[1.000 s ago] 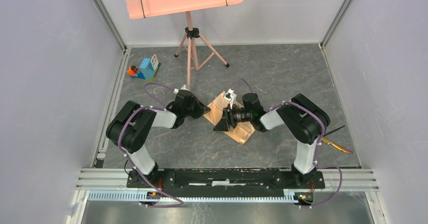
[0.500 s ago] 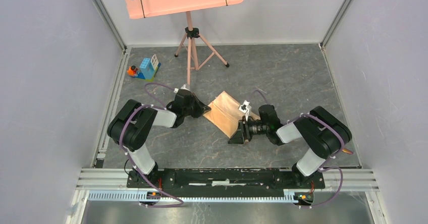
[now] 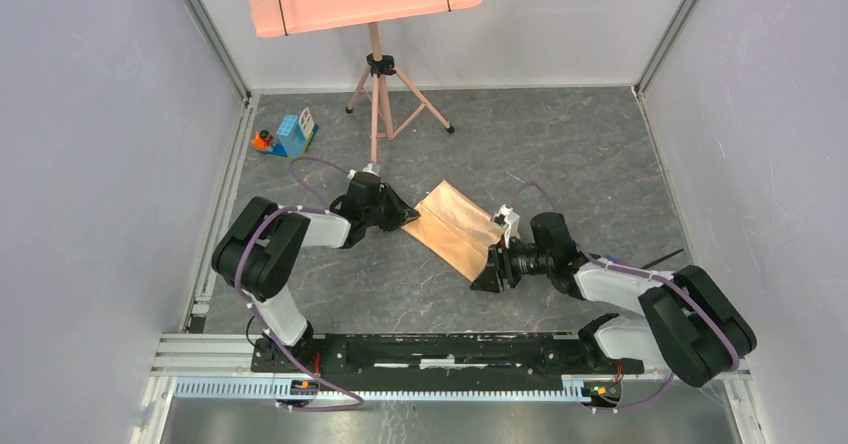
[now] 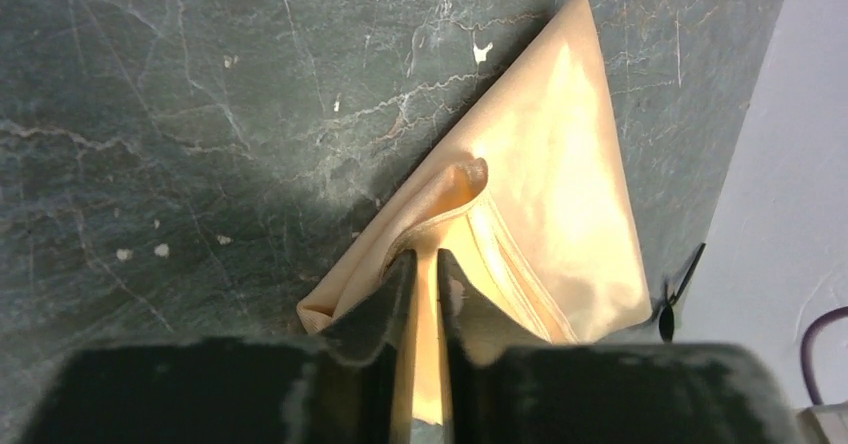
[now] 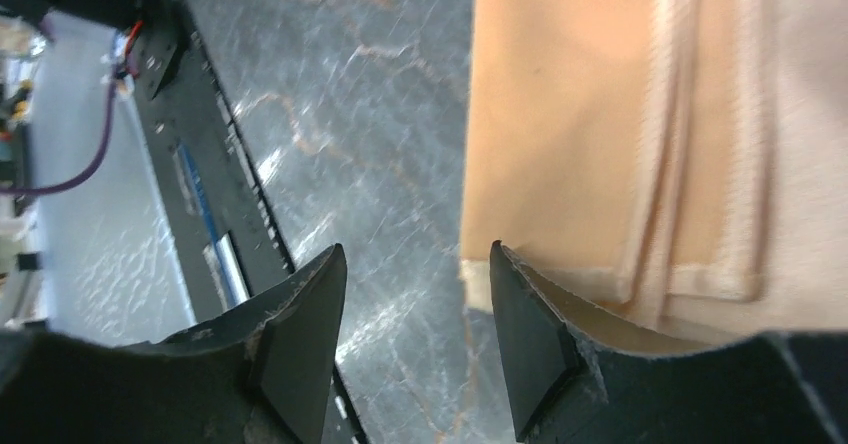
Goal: Fold the napkin into a case and place the utensils inside
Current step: Smooth out the 2/3-rectangle-folded napkin at the center of the board, then move the right arm to the center of the board with the 2/3-rectangle-folded napkin.
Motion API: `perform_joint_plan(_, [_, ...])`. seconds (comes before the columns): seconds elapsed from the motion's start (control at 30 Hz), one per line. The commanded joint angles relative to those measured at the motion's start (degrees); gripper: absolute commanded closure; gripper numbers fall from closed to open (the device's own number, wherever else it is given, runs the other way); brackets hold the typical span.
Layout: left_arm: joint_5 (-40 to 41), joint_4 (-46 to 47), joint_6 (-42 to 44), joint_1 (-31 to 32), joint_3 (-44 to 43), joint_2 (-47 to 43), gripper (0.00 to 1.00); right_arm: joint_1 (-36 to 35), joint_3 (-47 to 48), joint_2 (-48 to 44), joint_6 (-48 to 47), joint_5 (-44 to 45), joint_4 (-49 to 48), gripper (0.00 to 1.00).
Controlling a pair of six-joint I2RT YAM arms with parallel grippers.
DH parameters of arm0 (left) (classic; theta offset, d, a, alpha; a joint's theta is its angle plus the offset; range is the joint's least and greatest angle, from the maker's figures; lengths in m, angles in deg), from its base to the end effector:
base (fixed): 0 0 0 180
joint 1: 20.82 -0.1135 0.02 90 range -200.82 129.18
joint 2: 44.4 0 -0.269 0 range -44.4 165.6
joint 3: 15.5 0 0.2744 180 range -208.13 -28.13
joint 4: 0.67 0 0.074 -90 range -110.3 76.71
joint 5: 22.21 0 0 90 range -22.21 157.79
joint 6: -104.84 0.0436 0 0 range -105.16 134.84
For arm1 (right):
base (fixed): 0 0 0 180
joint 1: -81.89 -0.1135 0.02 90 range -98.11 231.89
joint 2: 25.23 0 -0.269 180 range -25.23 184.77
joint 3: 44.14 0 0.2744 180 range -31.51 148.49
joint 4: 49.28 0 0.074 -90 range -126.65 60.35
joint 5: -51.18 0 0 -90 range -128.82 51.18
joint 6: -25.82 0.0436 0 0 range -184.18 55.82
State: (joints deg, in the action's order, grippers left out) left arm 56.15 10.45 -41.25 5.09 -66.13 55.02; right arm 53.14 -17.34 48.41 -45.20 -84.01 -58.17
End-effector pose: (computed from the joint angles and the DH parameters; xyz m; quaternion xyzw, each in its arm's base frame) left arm 0.2994 -0.1552 0.1011 -0.1893 0.8738 -0.3565 0.2714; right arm 0.1732 0.1303 0.1070 -0.2386 0.8123 0.4796 0.2308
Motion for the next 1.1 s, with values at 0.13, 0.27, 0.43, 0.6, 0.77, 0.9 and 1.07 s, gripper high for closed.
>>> perform_joint_plan(0.13, [-3.11,-15.10,8.96,-0.55,-5.20,-11.76,0.52,0.89,16.78,1.75,-7.67,17.49,20.03,0.50])
perform_joint_plan(0.27, [-3.82,-21.49,10.71,-0.56,-5.18,-18.76,0.47,0.85,19.37,4.49,-6.26,22.05,19.12,0.61])
perform_joint_plan(0.43, [-3.08,-27.03,11.40,-0.64,-1.59,-27.61,0.43,-0.37,18.14,5.87,-4.25,26.68,17.00,0.73])
perform_joint_plan(0.6, [-2.86,-30.23,10.97,-0.67,1.73,-34.85,0.41,-3.89,14.86,4.32,0.24,34.87,14.65,0.78])
perform_joint_plan(0.77, [-2.68,-33.45,11.50,-0.66,2.52,-39.31,0.41,-8.47,11.17,2.12,5.24,42.91,12.74,0.79])
perform_joint_plan(0.9, [-1.94,-36.30,12.19,-0.67,2.05,-42.33,0.41,-13.33,8.62,0.59,10.85,49.48,12.05,0.78])
perform_joint_plan(1.07, [-0.12,-39.81,13.32,-0.68,1.00,-45.83,0.40,-22.81,6.88,0.80,19.96,53.80,7.50,0.74])
